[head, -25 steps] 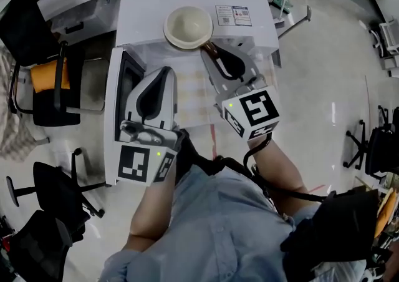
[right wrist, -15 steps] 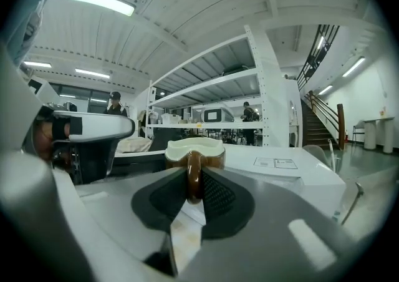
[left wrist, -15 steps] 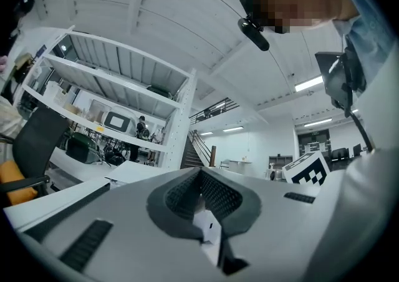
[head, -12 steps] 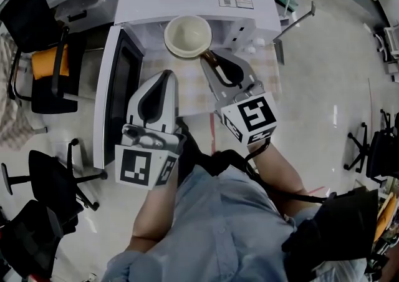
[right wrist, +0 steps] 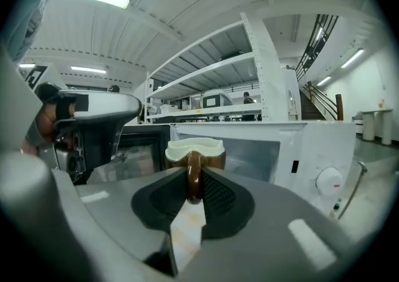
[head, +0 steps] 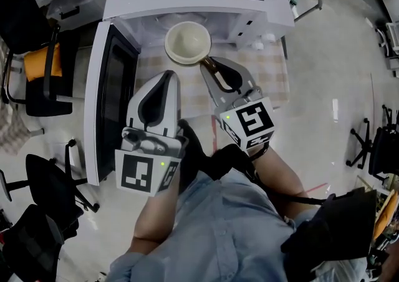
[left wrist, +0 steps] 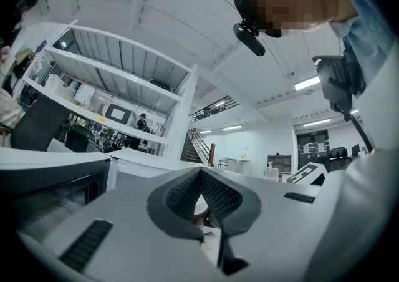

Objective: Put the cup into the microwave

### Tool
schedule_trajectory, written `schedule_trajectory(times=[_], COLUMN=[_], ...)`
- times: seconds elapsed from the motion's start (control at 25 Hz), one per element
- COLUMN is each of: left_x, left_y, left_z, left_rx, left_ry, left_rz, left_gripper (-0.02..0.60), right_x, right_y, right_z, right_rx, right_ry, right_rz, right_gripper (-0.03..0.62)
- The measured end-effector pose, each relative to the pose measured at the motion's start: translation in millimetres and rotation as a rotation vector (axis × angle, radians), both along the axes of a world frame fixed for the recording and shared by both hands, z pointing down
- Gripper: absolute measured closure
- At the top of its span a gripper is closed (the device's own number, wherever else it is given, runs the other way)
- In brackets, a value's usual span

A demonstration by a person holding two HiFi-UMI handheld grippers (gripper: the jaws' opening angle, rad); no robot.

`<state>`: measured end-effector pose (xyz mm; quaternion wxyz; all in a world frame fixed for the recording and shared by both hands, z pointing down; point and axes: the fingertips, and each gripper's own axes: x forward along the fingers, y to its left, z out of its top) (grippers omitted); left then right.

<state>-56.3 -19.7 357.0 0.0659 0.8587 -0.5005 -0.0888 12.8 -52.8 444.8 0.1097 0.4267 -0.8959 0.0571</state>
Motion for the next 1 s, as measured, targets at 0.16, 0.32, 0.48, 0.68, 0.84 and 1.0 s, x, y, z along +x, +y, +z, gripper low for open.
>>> schedule_trajectory(times=[0.16, 0.32, 0.48, 0.68, 0.84, 1.0], left_x=[-3.1, -4.3, -6.3, -5.0, -10.0, -17.7], left_y=[-9.2, -21.6, -33.8, -50.8, -63.0, -77.0], left_z=[18.3, 25.9, 30.5, 27.7, 38.7, 43.5], left_rx=[-0.024, -0.038, -0.059, -0.063, -0.102, -0.125], left_ry=[0.005, 0.003, -0.002, 0.034, 0.012, 0.01], left_rz=[0.002, 0.009, 0.02, 0.051, 0.047, 0.036], left_gripper=[0.577, 0.577, 0.577, 0.577, 0.577, 0.577], right_x=[-4.4, -6.9, -11.2, -14.2, -16.0, -17.4], right_y=[-6.9, -18.5, -32.1, -53.3, -66.7, -78.4], right_z=[20.8, 32.1, 39.5, 44.2, 50.9, 57.5], right_rx=[-0.024, -0.041, -0.058, -0.067, -0.081, -0.09], right_ry=[0.002, -0.001, 0.001, 0.005, 0.013, 0.027], right_rz=[-0.002, 0.004, 0.01, 0.023, 0.034, 0.046], right_gripper=[0.545, 0.545, 0.545, 0.545, 0.545, 0.543])
